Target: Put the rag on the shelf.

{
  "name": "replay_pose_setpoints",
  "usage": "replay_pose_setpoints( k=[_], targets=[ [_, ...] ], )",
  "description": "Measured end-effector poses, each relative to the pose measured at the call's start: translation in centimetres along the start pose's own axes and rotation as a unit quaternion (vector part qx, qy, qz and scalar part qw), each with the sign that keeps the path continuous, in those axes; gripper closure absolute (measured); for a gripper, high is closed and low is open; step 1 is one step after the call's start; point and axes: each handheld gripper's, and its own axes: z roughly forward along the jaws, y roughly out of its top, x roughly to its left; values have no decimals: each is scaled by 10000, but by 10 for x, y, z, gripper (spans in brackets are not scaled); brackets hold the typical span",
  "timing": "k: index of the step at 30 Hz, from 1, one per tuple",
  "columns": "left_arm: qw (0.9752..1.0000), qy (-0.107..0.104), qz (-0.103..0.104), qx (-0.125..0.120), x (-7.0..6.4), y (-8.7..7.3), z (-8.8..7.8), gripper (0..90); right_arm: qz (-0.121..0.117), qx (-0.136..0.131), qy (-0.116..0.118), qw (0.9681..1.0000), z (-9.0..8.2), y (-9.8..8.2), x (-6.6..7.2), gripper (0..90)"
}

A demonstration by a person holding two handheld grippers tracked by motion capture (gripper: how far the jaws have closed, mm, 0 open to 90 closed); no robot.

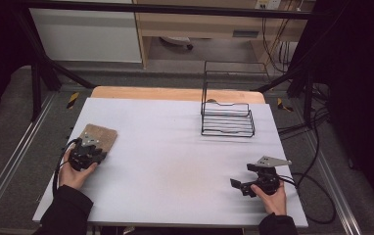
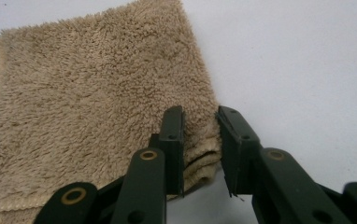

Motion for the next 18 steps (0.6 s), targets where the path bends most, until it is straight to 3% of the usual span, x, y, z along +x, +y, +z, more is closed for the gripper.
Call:
replay_pose_setpoints(
  k=[6, 13, 18],
  targets=[
    [10000, 63, -32, 36, -1, 1, 0, 795, -4, -7, 1, 10000, 0, 0, 0, 13],
    [9994, -57, -341, -11, 4, 0, -2, 842, 0, 6, 5, 10000, 0, 0, 0, 13],
    [9982, -138, -557, -190, 6, 1, -8, 850, -8, 2, 7, 10000, 0, 0, 0, 13]
  ],
)
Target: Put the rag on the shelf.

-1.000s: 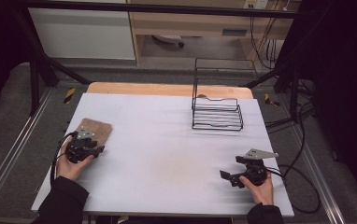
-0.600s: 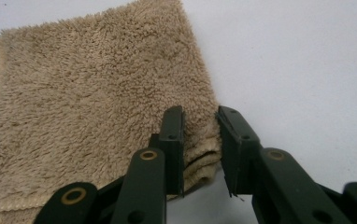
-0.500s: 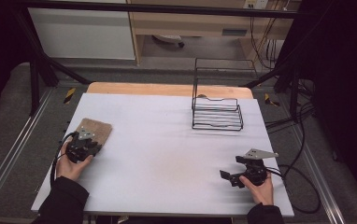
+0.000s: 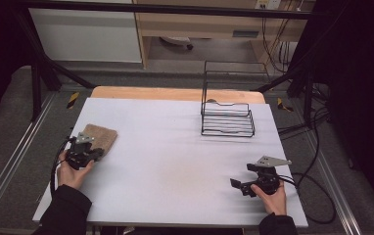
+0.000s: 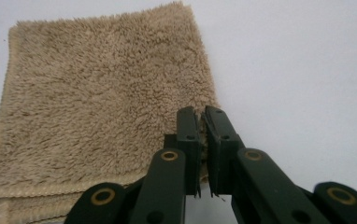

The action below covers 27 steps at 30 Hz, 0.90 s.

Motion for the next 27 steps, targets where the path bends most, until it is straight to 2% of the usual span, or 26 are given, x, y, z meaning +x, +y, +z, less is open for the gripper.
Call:
replay_pose_setpoints(
  k=[9, 16, 21, 27],
  targets=[
    [9997, -82, -98, -188, -3, 6, -14, 854, 1, 6, 16, 10000, 0, 0, 0, 13],
    [9991, -258, -182, -289, -10, 9, -22, 855, 4, -1, 19, 10000, 0, 0, 0, 13],
    [9980, -430, -271, -367, -19, 13, -28, 856, 4, 2, 22, 10000, 0, 0, 0, 14],
    [9969, -632, -242, -389, -36, 17, -29, 856, 12, 7, 27, 10000, 0, 0, 0, 14]
  ],
)
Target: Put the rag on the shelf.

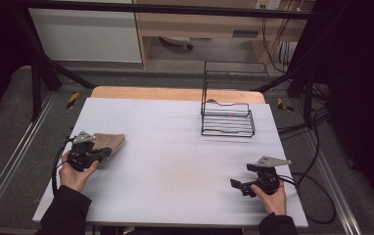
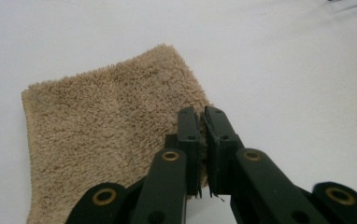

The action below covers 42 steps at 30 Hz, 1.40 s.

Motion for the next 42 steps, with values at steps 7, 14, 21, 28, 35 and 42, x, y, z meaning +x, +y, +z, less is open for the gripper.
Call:
replay_pose_setpoints(
  k=[7, 14, 21, 28, 35, 42],
  targets=[
    [9999, -118, 42, 19, -21, 3, 3, 856, -6, 3, 9, 10000, 0, 0, 0, 14],
    [9997, -185, 178, 16, -42, 5, 6, 855, -16, 9, 4, 10000, 0, 0, 0, 14],
    [9993, -355, 47, -60, -61, 6, 8, 855, -30, 21, 0, 10000, 1, 0, 0, 15],
    [9987, -505, 16, -107, -86, 9, 9, 855, -49, 39, -13, 10000, 1, 0, 1, 15],
    [9980, -616, 126, -32, -112, 13, 20, 854, -55, 36, -21, 10000, 1, 0, 0, 15],
    [9968, -791, 135, 40, -137, 22, 36, 854, -79, 46, -16, 10000, 2, -1, 1, 15]
  ],
)
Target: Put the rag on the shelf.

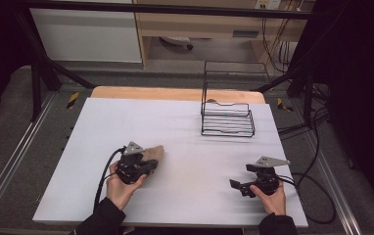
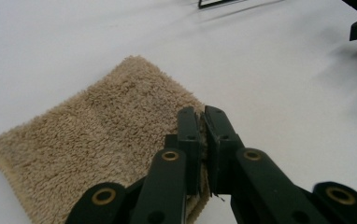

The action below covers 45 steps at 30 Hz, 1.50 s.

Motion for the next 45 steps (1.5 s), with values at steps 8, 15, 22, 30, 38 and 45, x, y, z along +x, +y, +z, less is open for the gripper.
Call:
replay_pose_setpoints(
  k=[8, 15, 22, 30, 38, 45],
  targets=[
    [9999, -106, 50, 39, -21, 11, 30, 855, 6, 9, 8, 10000, 0, 0, 0, 15],
    [9998, -149, 2, 118, -31, 15, 56, 855, -4, 19, 8, 10000, 0, 0, 0, 16],
    [9993, -126, 166, 297, -37, 9, 77, 850, -18, 27, 1, 10000, 1, 0, 1, 17],
    [9977, -440, 349, 370, -32, 9, 75, 744, -53, 27, -16, 10000, 2, 0, 1, 17],
    [9961, -270, 765, 338, -11, 13, 40, 519, -35, 33, -45, 10000, 2, 0, 2, 17],
    [9946, -35, 941, 436, 20, 4, 11, 298, -51, 4, -94, 9999, 6, 2, 8, 15]
  ],
)
